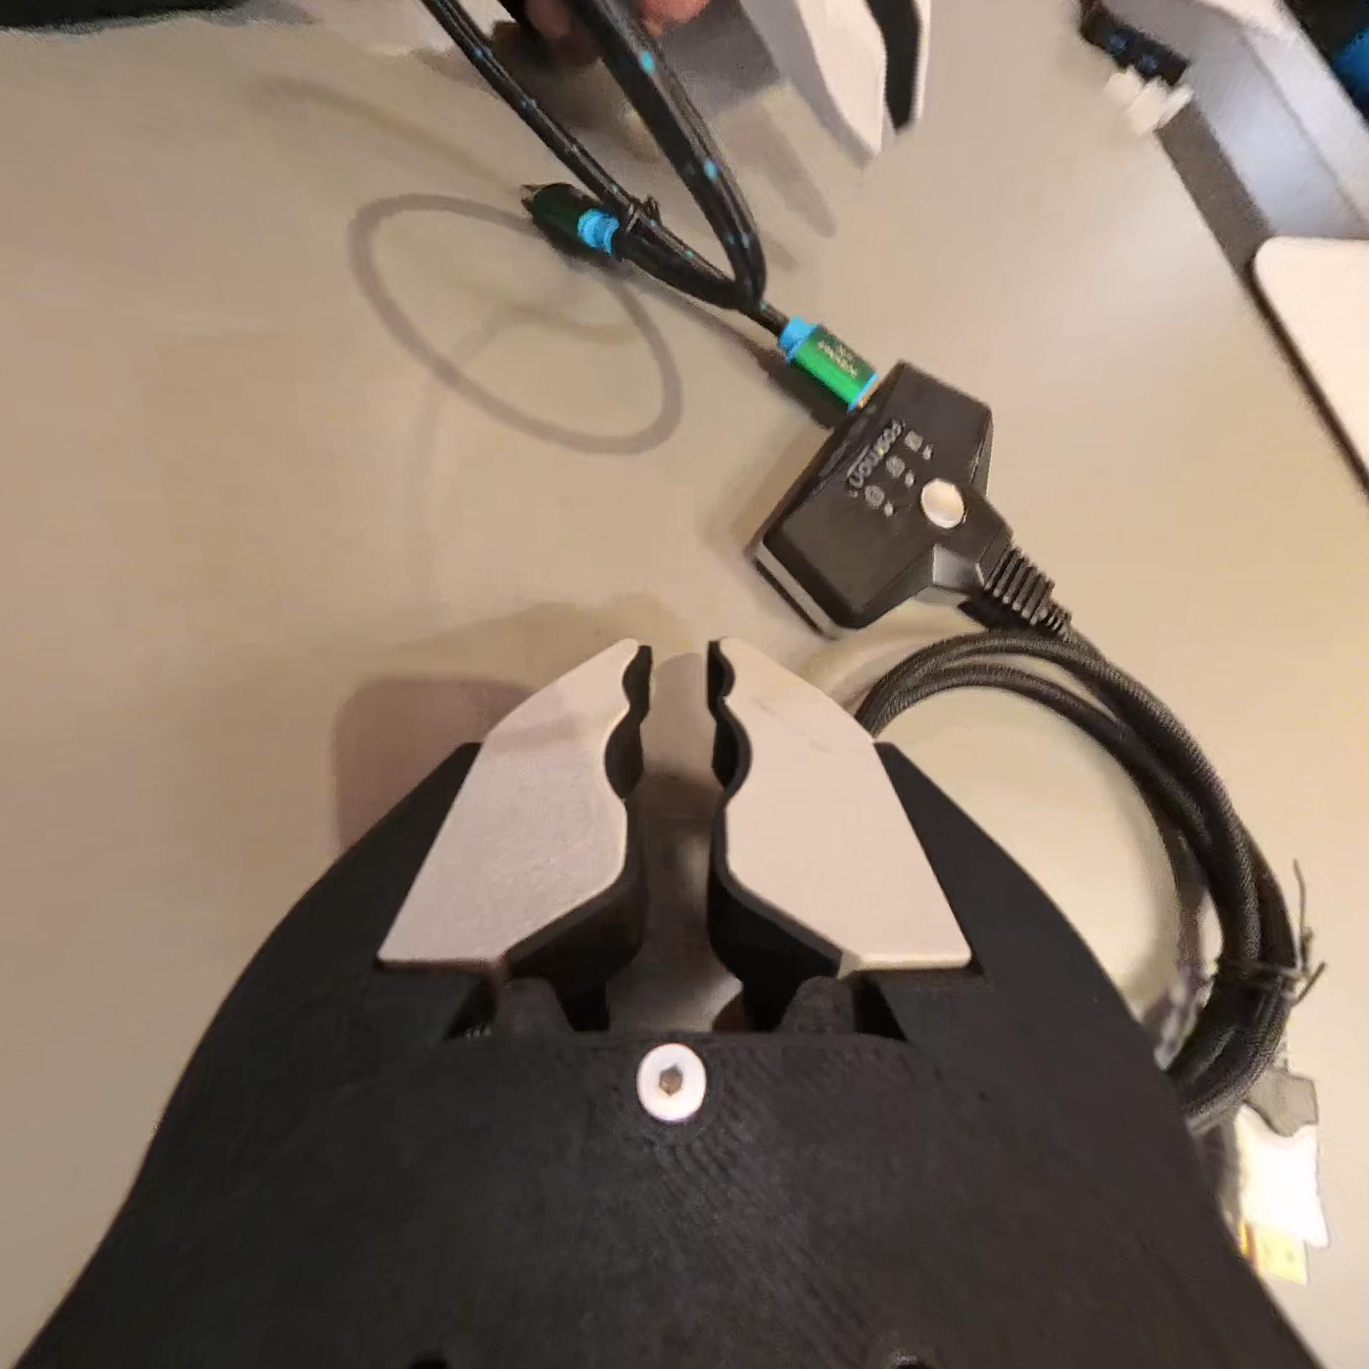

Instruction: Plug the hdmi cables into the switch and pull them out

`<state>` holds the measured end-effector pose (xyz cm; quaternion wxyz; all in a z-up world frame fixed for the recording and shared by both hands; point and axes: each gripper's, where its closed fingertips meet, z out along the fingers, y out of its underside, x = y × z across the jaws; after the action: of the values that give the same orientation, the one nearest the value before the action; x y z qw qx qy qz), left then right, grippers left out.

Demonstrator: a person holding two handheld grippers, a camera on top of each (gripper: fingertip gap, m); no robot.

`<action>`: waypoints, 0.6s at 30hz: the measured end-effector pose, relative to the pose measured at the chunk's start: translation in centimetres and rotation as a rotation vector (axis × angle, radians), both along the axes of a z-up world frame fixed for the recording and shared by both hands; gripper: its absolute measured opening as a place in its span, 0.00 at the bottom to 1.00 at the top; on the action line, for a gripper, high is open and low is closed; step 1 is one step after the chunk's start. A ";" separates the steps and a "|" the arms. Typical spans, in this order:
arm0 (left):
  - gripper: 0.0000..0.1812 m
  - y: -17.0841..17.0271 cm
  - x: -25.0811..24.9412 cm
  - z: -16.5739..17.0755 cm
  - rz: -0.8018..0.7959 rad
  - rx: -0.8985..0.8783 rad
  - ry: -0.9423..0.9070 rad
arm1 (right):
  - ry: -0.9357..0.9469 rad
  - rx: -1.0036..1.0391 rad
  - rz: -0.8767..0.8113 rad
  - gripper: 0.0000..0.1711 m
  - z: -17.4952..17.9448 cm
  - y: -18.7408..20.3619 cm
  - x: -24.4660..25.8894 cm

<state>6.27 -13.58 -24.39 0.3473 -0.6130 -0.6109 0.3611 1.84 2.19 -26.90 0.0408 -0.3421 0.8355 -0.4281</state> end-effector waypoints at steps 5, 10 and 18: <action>0.05 1.2 2.6 1.0 0.033 0.107 0.066 | -0.128 0.066 -0.073 0.01 0.3 1.2 -1.2; 0.00 2.7 8.7 3.9 0.134 0.126 0.172 | -0.159 0.094 -0.106 0.01 0.1 2.0 -2.1; 0.16 -8.1 28.8 10.9 0.678 -0.097 -0.097 | -0.096 0.129 -0.086 0.05 -0.8 2.3 -1.8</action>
<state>35.05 -21.73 -13.48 0.1485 -0.4074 -0.7777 0.4551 0.06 4.47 -27.68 0.0843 -0.2819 0.8722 -0.3907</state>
